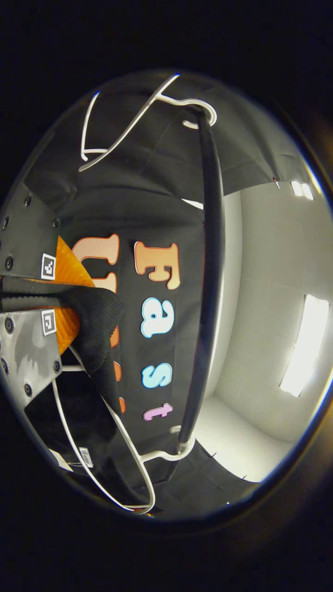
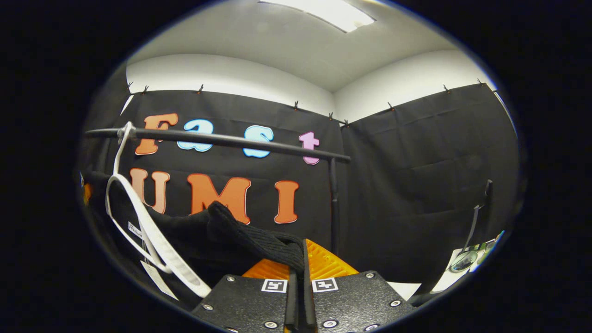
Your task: Grasp the clothes on the hanger with both hands and then place them into the laundry hamper below.
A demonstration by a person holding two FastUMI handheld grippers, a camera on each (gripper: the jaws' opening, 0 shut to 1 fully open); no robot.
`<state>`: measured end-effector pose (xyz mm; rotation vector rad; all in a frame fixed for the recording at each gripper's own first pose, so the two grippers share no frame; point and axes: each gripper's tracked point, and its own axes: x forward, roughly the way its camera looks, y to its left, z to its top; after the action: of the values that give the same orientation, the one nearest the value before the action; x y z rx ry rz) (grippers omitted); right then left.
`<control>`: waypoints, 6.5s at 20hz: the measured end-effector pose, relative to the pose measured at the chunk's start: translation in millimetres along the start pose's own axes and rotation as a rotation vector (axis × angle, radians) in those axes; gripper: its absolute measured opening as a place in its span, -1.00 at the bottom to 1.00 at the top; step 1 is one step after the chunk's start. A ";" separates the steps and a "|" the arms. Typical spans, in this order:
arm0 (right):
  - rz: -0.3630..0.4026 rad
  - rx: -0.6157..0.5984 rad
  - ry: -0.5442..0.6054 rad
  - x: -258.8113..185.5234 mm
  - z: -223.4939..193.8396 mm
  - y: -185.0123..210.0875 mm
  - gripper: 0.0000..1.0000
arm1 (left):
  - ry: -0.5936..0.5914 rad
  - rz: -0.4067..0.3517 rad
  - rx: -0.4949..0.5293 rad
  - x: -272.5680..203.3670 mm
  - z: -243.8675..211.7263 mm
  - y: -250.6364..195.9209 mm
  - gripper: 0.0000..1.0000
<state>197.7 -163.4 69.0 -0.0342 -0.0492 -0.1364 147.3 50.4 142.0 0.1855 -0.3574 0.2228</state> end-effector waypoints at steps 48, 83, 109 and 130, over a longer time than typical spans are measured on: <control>0.360 -0.006 0.869 -203.5 -453.8 199.0 -0.88 | 1.105 -0.397 -0.061 -290.5 -402.3 -121.0 -0.80; 0.313 0.024 0.569 -171.5 -308.3 198.5 0.84 | 0.922 -0.317 -0.084 -240.8 -311.4 -89.2 0.94; 0.219 0.107 0.044 -171.3 -44.1 147.7 0.83 | 0.387 -0.296 -0.200 -164.8 -41.8 -76.9 0.87; 0.207 0.113 0.059 -181.1 -48.7 142.6 0.83 | 0.368 -0.251 -0.190 -173.8 -35.4 -56.0 0.94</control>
<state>40.2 0.4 6.7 0.0771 0.0054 0.0725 14.0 -27.3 38.1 -0.0009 0.0129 -0.0278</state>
